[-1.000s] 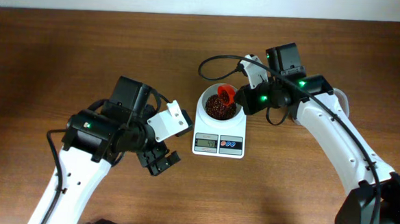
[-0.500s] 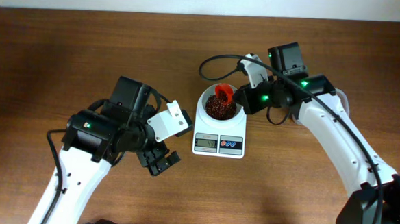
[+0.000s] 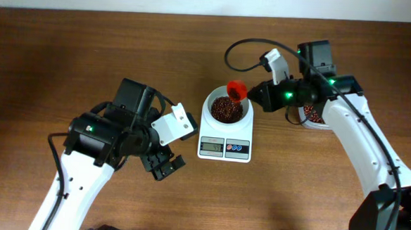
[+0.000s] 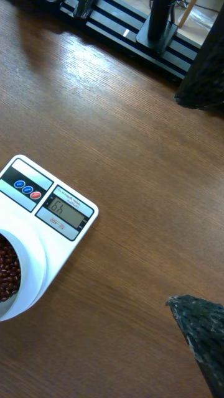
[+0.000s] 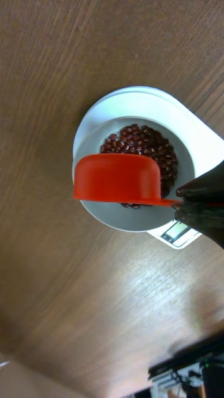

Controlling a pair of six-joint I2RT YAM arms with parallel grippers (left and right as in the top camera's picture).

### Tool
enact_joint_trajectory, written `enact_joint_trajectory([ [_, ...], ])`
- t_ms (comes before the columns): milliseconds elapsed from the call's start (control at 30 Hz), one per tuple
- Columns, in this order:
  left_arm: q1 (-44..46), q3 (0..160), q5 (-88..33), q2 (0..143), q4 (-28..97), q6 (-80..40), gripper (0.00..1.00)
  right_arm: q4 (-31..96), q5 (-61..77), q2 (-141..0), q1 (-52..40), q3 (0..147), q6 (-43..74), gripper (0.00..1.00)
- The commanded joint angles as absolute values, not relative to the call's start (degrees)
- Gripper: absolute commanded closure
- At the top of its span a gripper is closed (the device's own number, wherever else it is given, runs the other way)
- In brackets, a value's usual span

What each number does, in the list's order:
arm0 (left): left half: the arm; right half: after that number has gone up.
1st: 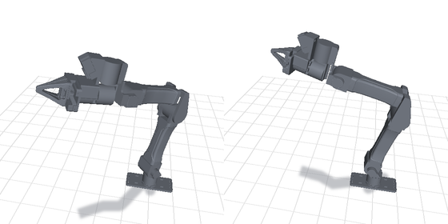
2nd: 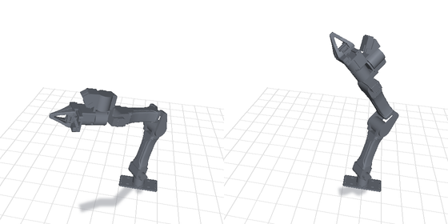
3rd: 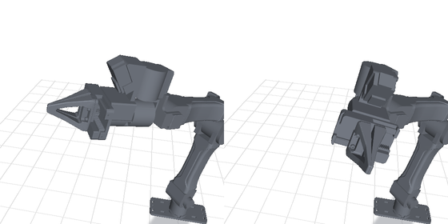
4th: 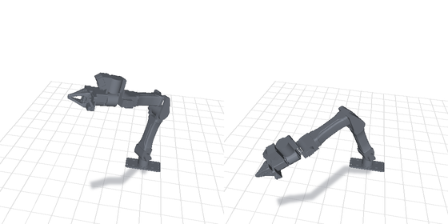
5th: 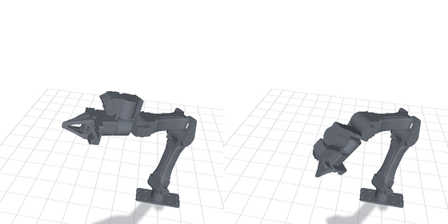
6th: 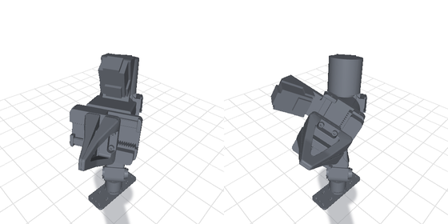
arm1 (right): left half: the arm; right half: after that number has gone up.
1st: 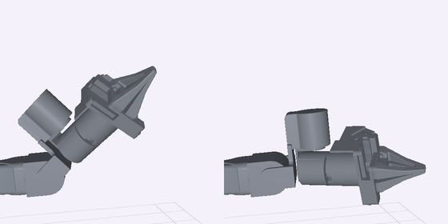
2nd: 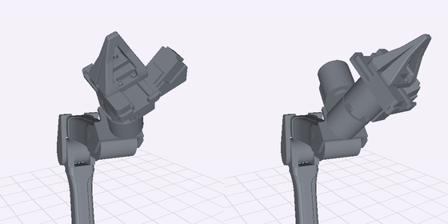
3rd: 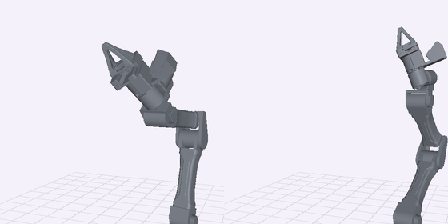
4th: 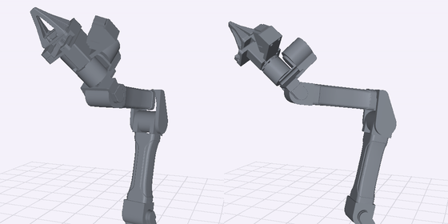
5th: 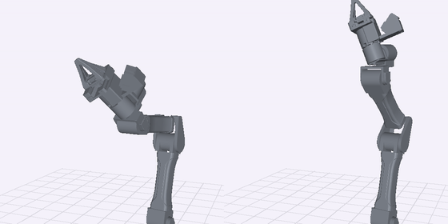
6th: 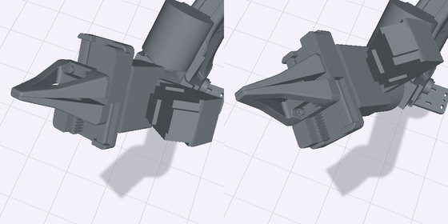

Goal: Scoop and weigh 50g on scale
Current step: 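Move the scoop back to the bean tub and scoop beans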

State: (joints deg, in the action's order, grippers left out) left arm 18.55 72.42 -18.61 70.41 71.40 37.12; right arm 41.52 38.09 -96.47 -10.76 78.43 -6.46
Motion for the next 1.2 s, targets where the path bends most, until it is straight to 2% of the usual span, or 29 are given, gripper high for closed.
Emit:
enact_joint_trajectory([
  [0,18.2,72.14,-18.63,70.5,71.48,38.02,0.01,41.17,43.81,-94.63,-9.04,79.83,-6.42,0.96],
  [233,18.2,72.14,-18.63,70.5,71.48,38.02,0.01,41.39,53.76,-94.63,-4.36,79.83,-4.89,0.96],
  [433,18.2,72.14,-18.63,70.5,71.48,38.02,0.01,41.39,59.29,-94.63,4.01,79.83,-4.93,0.96],
  [900,18.2,72.14,-18.63,70.5,71.48,38.02,0.01,44.88,59.75,-94.63,21.02,79.83,-5.85,0.96],
  [1000,18.2,72.14,-18.63,70.5,71.48,38.02,0.01,47.42,57.52,-94.63,24.43,79.83,-10.41,0.96],
  [1167,18.2,72.14,-18.63,70.5,71.48,38.02,0.01,50.0,41.17,-94.52,26.61,79.83,-14.17,0.96],
])
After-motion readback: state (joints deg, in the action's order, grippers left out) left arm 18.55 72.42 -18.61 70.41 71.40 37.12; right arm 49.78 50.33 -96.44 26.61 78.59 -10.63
